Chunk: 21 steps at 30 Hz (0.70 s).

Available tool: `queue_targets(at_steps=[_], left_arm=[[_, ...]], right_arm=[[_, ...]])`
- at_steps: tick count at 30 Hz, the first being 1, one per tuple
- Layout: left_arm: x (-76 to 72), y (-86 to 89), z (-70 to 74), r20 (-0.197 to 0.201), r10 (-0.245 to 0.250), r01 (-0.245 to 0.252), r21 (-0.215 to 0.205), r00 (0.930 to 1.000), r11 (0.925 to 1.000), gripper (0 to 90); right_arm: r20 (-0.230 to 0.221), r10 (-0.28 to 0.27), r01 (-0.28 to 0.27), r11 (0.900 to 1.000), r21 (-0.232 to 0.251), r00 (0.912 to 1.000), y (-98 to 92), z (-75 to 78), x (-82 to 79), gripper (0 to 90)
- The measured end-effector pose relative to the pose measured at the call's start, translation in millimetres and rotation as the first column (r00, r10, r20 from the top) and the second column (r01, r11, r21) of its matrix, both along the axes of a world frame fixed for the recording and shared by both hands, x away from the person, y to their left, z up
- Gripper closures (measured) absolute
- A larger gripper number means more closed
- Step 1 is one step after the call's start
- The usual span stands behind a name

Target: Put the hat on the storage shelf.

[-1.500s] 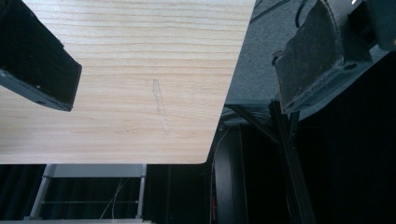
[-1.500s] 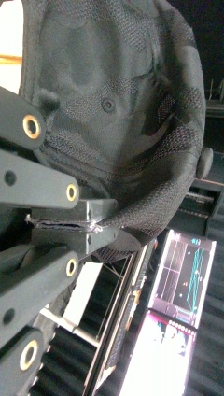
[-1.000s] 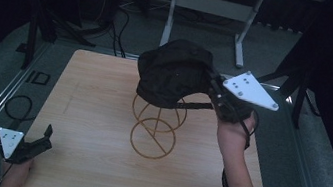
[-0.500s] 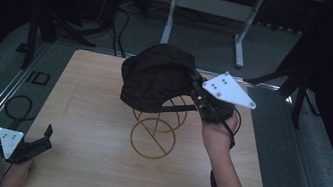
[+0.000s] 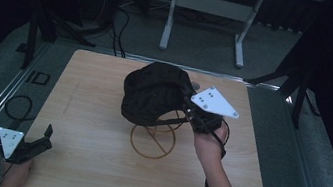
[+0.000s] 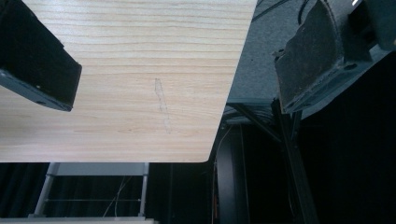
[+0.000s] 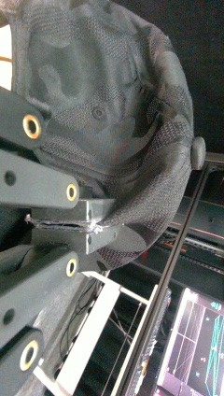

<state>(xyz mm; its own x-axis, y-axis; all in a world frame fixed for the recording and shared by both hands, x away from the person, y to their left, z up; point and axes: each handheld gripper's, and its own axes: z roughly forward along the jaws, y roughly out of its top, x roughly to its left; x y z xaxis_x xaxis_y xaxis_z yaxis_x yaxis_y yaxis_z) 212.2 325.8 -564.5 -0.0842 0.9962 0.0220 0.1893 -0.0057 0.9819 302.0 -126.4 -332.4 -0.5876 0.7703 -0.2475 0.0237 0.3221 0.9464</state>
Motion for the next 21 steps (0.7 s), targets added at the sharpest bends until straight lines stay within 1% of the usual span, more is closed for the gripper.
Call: queue_targets(at_steps=[3,7,12,17,21], left_arm=[[0.1,-0.1,0.0,-0.001,0.001,-0.001,0.0,1.0,1.0,0.6],[0.3,-0.1,0.0,-0.001,0.001,-0.001,-0.001,1.0,1.0,0.7],[0.4,-0.1,0.1,-0.002,0.002,-0.002,-0.001,1.0,1.0,0.6],[0.5,-0.2,0.1,-0.003,0.001,-0.001,-0.001,1.0,1.0,0.6],[0.5,-0.2,0.0,-0.002,0.002,-0.002,-0.001,1.0,1.0,0.6]], right_arm=[[-0.017,-0.002,0.002,1.0,-0.011,0.9999,-0.9,-8.3,2.0,88.4],[-0.044,-0.007,0.007,1.0,-0.005,0.999,-5.5,-18.7,5.8,88.3],[-0.074,0.005,-0.005,1.0,-0.003,0.9973,-8.0,-28.4,8.0,88.2],[-0.087,0.023,-0.022,1.0,0.016,0.9959,-10.0,-31.5,7.1,87.1],[-0.105,0.038,-0.035,0.999,0.038,0.9938,-12.5,-33.7,6.6,82.0]])
